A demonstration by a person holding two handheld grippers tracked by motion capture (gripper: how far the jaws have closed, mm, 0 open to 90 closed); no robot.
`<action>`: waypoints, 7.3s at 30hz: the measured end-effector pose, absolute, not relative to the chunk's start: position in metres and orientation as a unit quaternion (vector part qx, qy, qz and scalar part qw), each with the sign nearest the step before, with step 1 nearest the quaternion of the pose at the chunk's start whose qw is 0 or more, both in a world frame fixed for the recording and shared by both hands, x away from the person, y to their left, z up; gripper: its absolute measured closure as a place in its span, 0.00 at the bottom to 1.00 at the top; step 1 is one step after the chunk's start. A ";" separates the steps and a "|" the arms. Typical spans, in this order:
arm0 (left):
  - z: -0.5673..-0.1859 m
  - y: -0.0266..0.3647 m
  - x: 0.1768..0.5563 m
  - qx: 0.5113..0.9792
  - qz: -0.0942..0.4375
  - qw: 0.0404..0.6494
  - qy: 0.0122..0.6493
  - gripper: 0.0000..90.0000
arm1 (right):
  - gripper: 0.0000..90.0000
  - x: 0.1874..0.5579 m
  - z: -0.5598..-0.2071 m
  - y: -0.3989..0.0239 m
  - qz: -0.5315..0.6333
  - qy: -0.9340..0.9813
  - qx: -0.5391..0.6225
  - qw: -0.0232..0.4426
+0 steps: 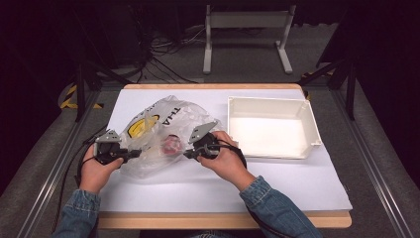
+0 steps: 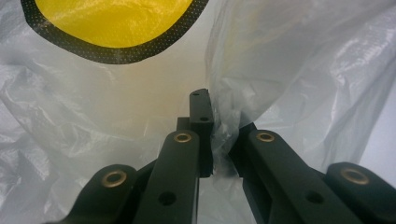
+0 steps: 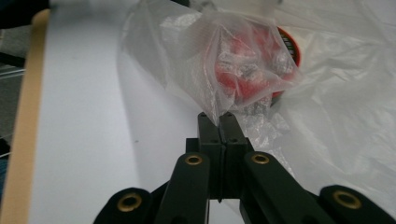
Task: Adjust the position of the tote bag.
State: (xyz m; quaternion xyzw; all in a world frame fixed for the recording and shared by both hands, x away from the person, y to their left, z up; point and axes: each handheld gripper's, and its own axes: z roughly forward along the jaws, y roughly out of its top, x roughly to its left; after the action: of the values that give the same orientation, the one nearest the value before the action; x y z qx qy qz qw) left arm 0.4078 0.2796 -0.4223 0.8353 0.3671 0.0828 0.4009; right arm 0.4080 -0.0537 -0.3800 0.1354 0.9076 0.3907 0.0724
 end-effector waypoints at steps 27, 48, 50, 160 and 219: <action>-0.422 0.275 0.407 0.842 0.077 0.397 0.357 0.95 | 0.69 0.378 -0.361 -0.061 0.450 0.886 0.112 -0.014; -0.421 0.280 0.407 0.837 0.080 0.402 0.363 0.95 | 0.15 0.416 -0.378 -0.048 0.460 0.867 0.157 0.111; -0.421 0.280 0.407 0.836 0.082 0.402 0.364 0.94 | 0.13 0.420 -0.382 -0.046 0.456 0.870 0.151 0.113; -0.438 0.290 0.408 0.866 0.024 0.318 0.385 1.00 | 0.07 0.437 -0.419 -0.043 0.434 0.892 0.111 0.063; -0.364 0.299 0.375 0.799 0.116 0.463 0.366 0.67 | 0.44 0.415 -0.372 -0.052 0.415 0.893 0.143 0.098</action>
State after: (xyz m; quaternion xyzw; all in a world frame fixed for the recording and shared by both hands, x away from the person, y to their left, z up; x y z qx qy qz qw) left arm 0.3751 0.2992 -0.3638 0.7992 0.3660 0.1155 0.4627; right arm 0.4147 -0.0521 -0.3717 0.1427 0.8932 0.4149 0.0985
